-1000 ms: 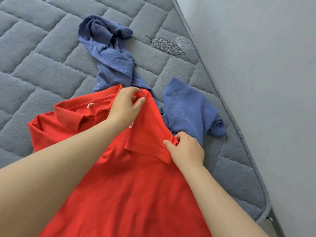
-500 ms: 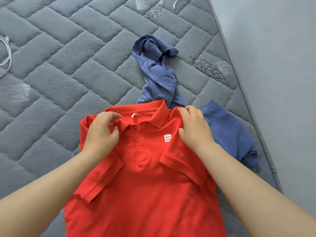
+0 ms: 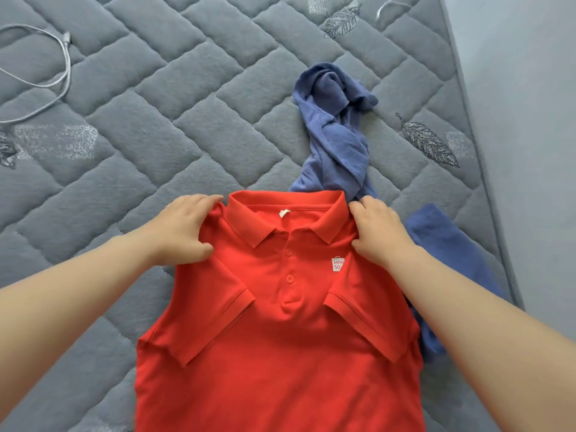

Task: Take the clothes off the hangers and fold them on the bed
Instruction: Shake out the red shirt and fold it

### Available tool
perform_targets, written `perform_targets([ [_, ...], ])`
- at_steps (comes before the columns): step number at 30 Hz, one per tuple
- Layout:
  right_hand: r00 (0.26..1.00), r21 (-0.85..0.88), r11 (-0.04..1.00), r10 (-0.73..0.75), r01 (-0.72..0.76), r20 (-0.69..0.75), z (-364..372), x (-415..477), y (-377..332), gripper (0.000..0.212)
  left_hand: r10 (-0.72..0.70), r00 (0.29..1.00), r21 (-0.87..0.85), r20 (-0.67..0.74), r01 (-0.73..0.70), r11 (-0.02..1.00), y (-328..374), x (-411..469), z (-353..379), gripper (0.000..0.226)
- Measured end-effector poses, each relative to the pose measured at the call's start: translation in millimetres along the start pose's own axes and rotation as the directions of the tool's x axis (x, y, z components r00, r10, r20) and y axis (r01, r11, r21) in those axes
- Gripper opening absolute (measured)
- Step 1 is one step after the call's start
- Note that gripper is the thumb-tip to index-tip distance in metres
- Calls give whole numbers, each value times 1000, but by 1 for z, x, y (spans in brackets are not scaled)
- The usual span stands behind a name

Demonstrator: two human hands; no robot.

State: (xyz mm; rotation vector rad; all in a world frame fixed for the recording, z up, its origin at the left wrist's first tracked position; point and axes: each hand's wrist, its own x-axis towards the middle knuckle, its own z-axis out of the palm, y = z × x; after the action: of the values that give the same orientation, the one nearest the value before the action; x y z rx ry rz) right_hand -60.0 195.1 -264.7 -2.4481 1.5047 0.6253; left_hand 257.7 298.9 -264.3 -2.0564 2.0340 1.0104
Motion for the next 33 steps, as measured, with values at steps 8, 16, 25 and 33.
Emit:
perform_targets([
  [8,999,-79,996,46,-46,2,1,-1,3,20,-78,996,382,50,53,923,2,16,6,107],
  [16,998,86,996,-19,24,-55,-2,-27,7,13,-100,994,243,-47,109,964,11,-4,7,18],
  [25,973,165,983,-38,77,-229,-23,-87,9,23,-76,966,51,-246,92,994,35,-73,-8,31],
  [33,949,190,977,-36,100,-312,-29,-172,3,18,-69,902,9,-425,81,997,70,-156,6,27],
])
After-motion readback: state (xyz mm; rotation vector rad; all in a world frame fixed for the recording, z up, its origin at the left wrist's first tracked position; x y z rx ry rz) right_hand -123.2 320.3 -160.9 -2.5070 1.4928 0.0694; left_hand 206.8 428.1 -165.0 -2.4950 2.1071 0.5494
